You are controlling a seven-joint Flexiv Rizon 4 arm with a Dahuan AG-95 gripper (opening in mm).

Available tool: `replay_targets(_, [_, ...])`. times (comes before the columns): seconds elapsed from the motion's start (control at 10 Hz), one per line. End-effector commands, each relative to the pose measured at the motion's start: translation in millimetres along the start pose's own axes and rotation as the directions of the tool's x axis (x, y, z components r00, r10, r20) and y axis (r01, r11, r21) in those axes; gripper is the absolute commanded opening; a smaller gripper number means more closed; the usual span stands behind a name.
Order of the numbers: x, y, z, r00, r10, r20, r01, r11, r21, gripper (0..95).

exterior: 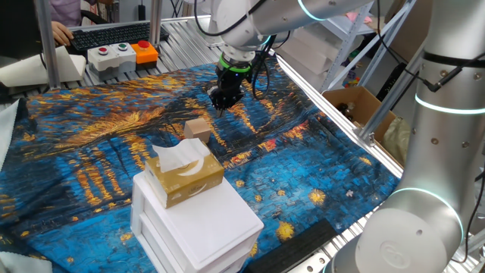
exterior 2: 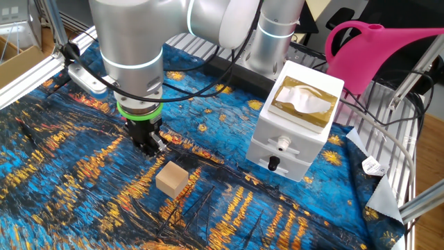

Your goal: Approach and touch the side of the small block

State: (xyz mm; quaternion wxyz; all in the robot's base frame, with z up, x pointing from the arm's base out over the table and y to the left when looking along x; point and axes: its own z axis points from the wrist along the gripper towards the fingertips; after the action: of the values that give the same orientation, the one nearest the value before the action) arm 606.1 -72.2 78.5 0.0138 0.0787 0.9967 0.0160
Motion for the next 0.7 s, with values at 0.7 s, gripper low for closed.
replay_targets(0.7, [0.3, 0.4, 0.8, 1.000, -0.011, 0.002, 0.011, 1.000, 0.000, 0.0])
